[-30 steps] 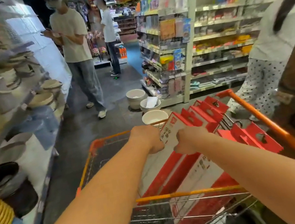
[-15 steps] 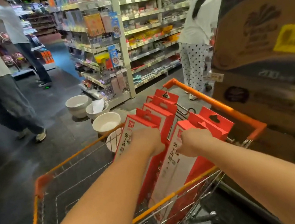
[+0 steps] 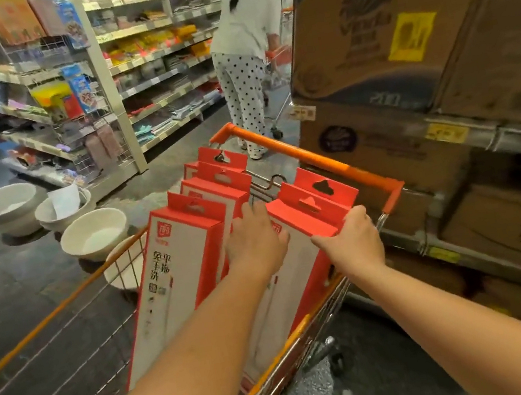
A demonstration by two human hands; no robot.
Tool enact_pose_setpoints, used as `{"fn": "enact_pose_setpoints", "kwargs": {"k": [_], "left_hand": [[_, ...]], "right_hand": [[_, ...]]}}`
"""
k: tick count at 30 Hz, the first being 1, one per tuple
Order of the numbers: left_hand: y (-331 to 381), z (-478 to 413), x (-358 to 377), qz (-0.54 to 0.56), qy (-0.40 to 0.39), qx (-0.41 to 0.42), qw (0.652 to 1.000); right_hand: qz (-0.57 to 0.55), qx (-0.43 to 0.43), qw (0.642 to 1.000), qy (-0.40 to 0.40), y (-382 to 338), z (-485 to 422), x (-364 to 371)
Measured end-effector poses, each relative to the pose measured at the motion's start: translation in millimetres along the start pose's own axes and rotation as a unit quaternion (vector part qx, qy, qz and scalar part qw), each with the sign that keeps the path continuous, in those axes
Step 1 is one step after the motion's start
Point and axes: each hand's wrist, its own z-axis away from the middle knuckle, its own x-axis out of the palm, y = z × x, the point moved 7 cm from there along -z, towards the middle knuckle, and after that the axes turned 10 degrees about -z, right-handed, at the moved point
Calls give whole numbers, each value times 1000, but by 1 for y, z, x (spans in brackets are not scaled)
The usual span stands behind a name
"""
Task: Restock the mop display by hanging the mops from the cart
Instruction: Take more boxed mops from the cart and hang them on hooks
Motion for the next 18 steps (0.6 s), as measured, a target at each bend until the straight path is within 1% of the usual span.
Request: {"fn": "enact_pose_setpoints", "kwargs": {"k": [2, 4, 8, 12, 15, 18], "left_hand": [[2, -7, 14, 48, 0, -3, 999], [2, -14, 28, 71, -16, -11, 997], [-2, -33, 52, 161, -47, -51, 985], [-7, -48, 70, 238, -74, -108, 962], [-9, -53, 71, 282, -54, -138, 948], [-11, -54, 70, 292, -44, -155, 943]], "right_hand": [[-46, 56, 997, 7, 18, -6, 4], [-76, 93, 993, -8, 32, -12, 15], [-117, 104, 986, -54, 42, -21, 41], [-138, 111, 983, -41, 45, -25, 46], [-130, 110, 985, -23, 43, -23, 43], [-136, 107, 985, -20, 42, -23, 45]]}}
